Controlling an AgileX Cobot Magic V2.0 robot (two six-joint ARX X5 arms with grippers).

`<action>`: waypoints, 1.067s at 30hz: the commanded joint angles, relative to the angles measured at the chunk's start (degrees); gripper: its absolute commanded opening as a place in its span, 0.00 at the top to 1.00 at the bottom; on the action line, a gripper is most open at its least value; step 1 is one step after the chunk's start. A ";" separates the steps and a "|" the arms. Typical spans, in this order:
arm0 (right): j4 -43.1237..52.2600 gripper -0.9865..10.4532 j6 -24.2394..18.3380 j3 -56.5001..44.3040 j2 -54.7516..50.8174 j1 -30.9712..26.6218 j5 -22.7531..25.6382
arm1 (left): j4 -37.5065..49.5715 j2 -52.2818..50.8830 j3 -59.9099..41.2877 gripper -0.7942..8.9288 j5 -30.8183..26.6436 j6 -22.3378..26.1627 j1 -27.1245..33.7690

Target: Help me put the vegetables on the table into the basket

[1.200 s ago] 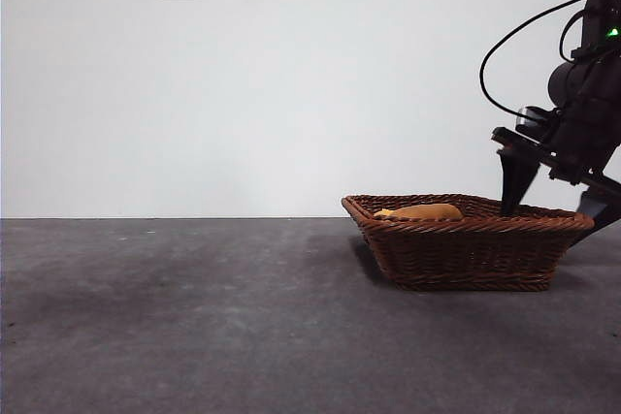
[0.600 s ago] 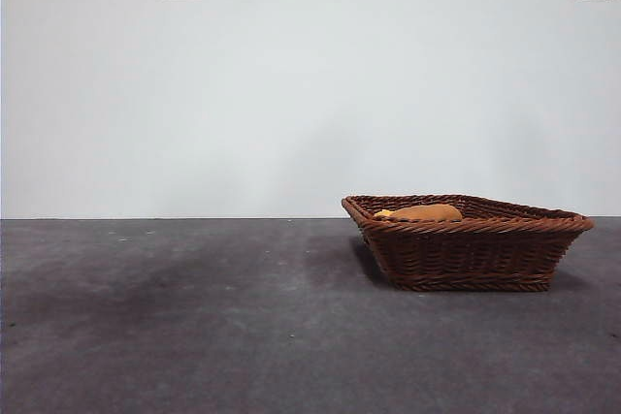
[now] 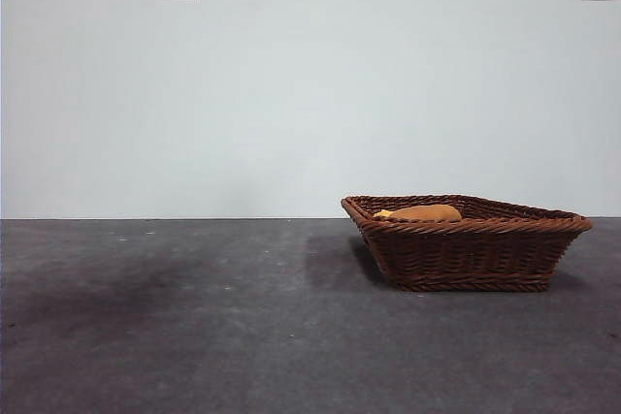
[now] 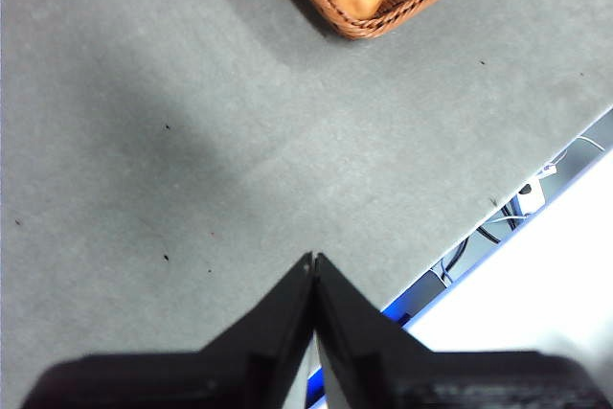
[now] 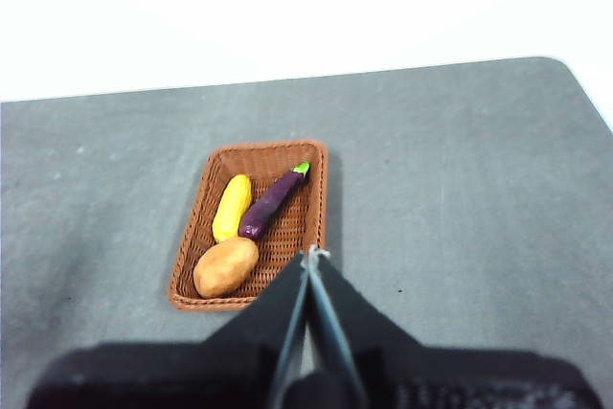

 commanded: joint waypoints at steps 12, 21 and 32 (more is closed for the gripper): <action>-1.36 0.91 0.42 -0.26 5.92 0.17 0.42 | 8.33 6.05 -0.61 0.92 -0.81 -0.98 2.25; -1.33 0.91 0.42 -0.26 13.84 0.17 0.44 | 29.31 2.45 -11.04 0.92 -2.36 16.94 11.52; -1.31 0.91 0.42 -0.26 33.31 0.17 0.46 | 91.60 -25.00 -66.97 0.92 -3.06 10.75 29.16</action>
